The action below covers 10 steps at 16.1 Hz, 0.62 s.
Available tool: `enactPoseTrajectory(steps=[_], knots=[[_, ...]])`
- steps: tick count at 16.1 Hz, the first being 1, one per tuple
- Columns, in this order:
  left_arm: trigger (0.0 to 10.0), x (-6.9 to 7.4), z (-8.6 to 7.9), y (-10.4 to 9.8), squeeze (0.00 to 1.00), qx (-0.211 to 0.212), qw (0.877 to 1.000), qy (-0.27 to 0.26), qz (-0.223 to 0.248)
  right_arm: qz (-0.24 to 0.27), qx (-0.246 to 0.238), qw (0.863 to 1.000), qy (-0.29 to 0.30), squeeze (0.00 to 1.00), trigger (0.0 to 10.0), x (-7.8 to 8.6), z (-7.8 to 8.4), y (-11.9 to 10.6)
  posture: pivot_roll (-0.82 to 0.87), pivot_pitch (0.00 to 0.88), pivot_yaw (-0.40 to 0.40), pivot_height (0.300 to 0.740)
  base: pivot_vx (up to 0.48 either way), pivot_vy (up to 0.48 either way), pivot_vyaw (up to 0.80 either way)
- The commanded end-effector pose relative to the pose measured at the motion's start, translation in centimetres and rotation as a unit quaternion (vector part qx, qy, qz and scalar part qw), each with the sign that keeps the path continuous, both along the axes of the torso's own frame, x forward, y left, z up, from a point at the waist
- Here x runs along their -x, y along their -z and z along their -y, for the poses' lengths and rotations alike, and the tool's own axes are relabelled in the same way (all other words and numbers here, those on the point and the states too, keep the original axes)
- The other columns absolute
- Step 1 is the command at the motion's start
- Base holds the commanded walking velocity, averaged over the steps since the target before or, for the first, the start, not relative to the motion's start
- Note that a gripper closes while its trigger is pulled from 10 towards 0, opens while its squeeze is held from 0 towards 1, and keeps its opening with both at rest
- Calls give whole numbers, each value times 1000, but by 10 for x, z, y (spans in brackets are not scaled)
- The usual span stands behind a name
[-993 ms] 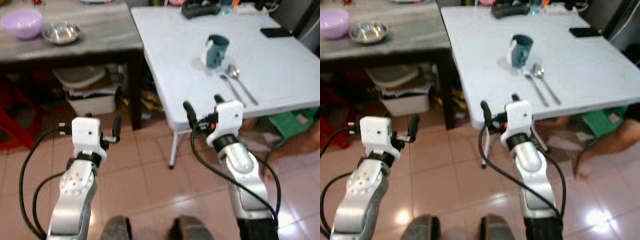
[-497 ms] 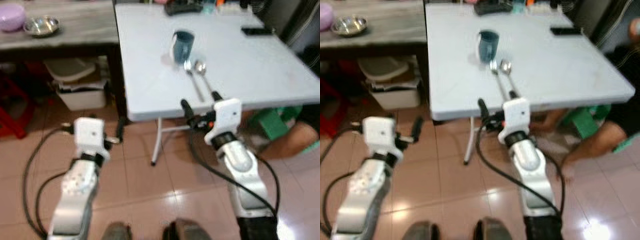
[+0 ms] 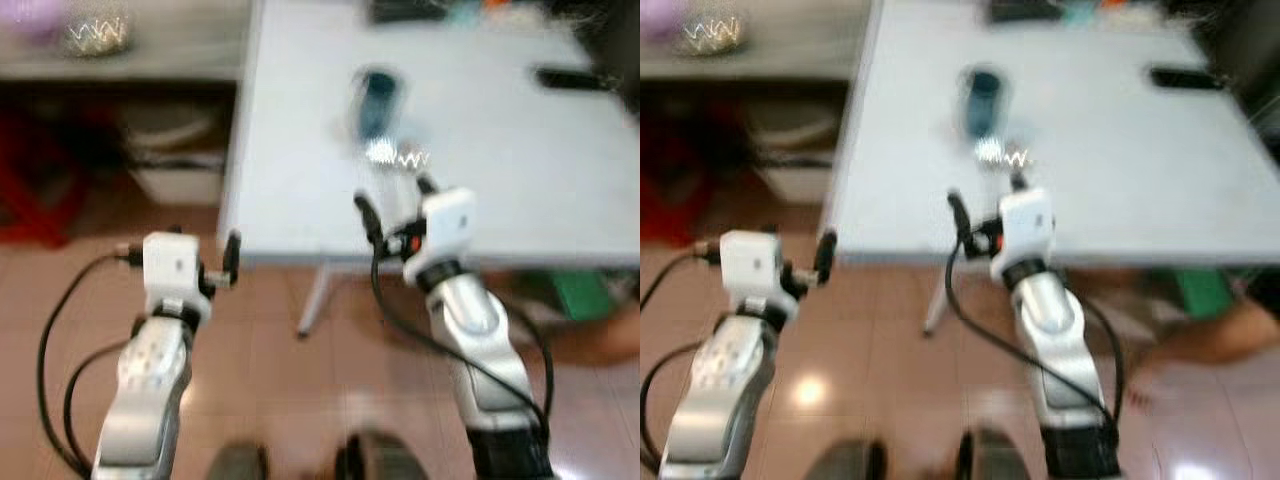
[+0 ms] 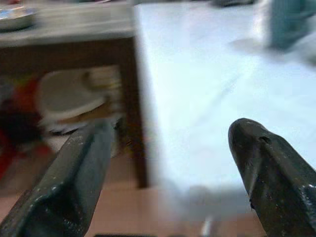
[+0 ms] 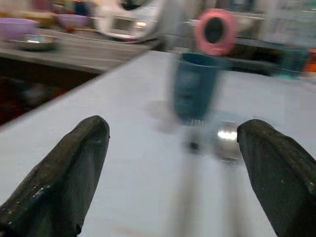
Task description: Setting the table
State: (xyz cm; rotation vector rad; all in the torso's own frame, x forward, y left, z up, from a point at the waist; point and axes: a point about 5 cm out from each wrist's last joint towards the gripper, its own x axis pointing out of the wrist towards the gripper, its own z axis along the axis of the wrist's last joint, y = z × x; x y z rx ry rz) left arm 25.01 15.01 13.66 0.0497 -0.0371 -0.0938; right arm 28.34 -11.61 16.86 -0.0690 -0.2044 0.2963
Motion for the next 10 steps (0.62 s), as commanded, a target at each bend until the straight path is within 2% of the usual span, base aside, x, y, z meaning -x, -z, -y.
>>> enactPoseTrajectory(steps=[1, 2, 6, 9, 10], knots=[[10000, 2, 6, 1, 0, 11, 1000, 14, 0, -5, 0, 1000, 7, 0, 10000, 1, 6, 3, 20, 150, -33, 740, 472, 0, 0], [10000, 3, 7, 1, 0, 15, 1000, 18, 1, -5, 1, 1000, 7, 0, 10000, 0, 6, 3, 21, 150, -34, 740, 424, 0, 0], [10000, 4, 7, 2, 0, 11, 1000, 20, -1, -8, 1, 1000, 3, 0, 10000, -1, 3, 4, 26, 153, -34, 740, 0, 0, 0], [10000, 5, 5, 1, 0, 6, 1000, 18, 3, 1, 6, 1000, -6, 0, 10000, -4, 0, 1, 31, 157, -35, 740, 339, 0, 0], [10000, 5, 5, 0, 0, 6, 1000, 17, 5, 4, 5, 1000, -3, 0, 10000, -5, -1, -1, 33, 159, -34, 740, 424, 0, 744]])
